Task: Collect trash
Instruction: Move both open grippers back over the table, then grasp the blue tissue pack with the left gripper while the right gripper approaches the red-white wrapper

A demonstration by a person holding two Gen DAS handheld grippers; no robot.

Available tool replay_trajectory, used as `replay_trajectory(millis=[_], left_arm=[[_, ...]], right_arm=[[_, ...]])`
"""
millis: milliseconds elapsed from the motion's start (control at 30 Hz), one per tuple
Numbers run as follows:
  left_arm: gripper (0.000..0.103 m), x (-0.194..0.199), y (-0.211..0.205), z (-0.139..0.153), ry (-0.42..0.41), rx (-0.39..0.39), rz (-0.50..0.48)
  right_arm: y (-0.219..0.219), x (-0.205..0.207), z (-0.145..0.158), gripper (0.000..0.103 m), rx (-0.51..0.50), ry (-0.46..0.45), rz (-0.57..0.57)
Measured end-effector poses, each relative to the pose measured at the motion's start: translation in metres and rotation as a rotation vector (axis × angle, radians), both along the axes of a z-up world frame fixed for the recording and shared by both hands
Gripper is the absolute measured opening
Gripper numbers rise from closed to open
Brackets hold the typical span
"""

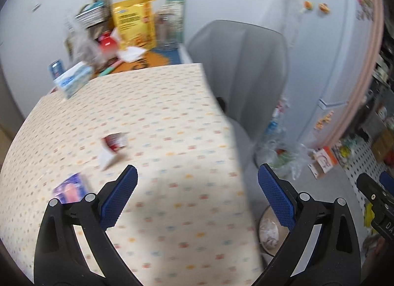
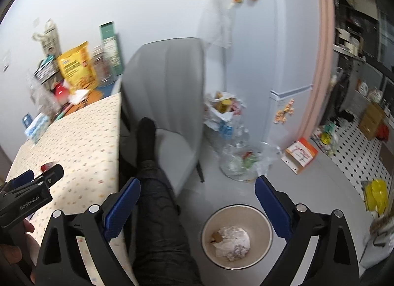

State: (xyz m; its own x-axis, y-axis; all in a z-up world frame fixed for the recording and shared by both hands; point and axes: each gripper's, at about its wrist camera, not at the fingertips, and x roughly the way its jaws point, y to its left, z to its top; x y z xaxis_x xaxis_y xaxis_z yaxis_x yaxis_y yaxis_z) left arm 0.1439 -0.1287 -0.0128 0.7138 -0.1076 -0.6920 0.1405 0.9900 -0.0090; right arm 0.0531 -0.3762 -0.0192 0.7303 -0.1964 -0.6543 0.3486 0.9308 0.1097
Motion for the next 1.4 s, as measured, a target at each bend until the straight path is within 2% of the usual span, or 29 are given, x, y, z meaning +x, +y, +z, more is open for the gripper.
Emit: replay_trajectory(millis=[367, 633, 867, 1067, 1400], left_arm=[[0.097, -0.011, 0.098, -0.009, 0.005, -0.03, 0.135], [0.097, -0.016, 0.147, -0.021, 0.034, -0.019, 0.183], [0.097, -0.017, 0.176, -0.032, 0.072, -0.01, 0.214], [0.097, -0.013, 0.185, -0.042, 0.091, 0.001, 0.22], [0.097, -0.001, 0.194, -0.061, 0.145, 0.025, 0.206]], right_arm=[[0.096, 0.021, 0.004, 0.092, -0.048, 0.021, 0.147], [0.147, 0.025, 0.002, 0.092, -0.068, 0.034, 0.219], [0.182, 0.03, 0.004, 0.092, -0.093, 0.039, 0.266], [0.208, 0.038, -0.001, 0.092, -0.104, 0.059, 0.299], [0.225, 0.051, -0.014, 0.092, -0.108, 0.093, 0.323]])
